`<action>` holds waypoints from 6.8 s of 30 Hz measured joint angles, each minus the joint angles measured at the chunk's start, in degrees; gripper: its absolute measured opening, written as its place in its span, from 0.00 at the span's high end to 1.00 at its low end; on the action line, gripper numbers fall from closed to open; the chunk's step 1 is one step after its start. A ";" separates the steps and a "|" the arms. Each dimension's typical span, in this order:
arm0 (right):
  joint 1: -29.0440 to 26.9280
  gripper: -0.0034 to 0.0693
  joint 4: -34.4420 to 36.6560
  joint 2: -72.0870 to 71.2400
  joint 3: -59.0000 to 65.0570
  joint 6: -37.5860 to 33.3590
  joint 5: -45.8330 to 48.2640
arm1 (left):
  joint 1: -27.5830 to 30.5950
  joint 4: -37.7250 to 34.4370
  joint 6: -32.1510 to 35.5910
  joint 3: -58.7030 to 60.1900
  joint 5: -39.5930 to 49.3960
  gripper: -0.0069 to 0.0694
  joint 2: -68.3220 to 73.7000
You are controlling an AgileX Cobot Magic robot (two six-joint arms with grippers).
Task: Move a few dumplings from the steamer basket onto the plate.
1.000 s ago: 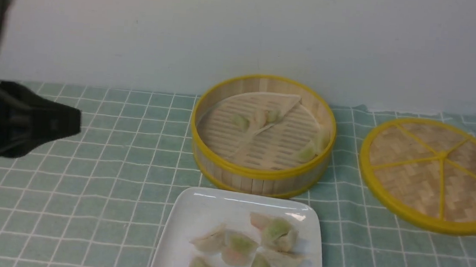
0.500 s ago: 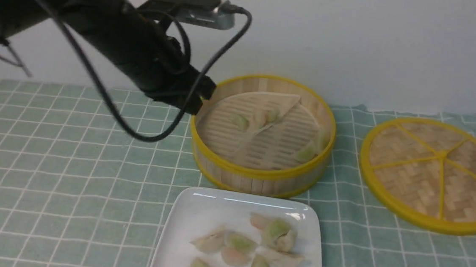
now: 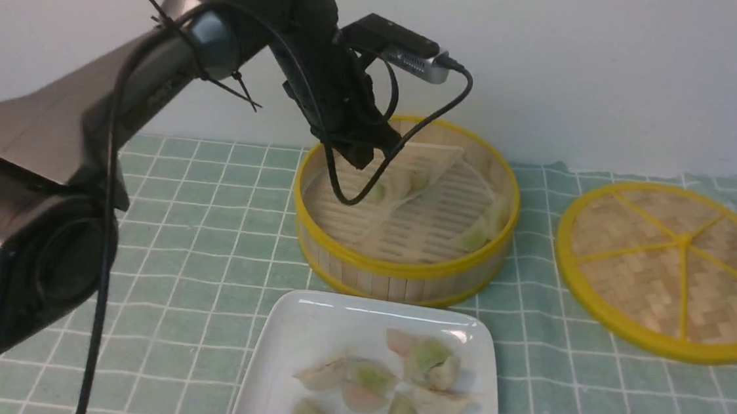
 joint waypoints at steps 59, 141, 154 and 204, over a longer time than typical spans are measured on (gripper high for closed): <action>0.00 0.97 3.80 -0.60 -0.02 -0.62 0.05 | -2.84 -2.82 -1.92 42.91 1.77 0.50 -21.29; 25.03 0.72 -0.19 106.31 -80.49 -18.19 -16.37 | -2.84 16.69 -29.36 65.02 7.07 0.92 -94.82; 25.03 0.72 -1.47 93.46 -79.85 -12.44 -1.27 | -2.84 16.73 -29.36 65.02 7.07 0.92 -94.82; 39.77 0.97 -18.64 11.12 -16.41 14.51 -23.47 | -2.84 16.57 -29.30 65.02 6.80 0.92 -94.82</action>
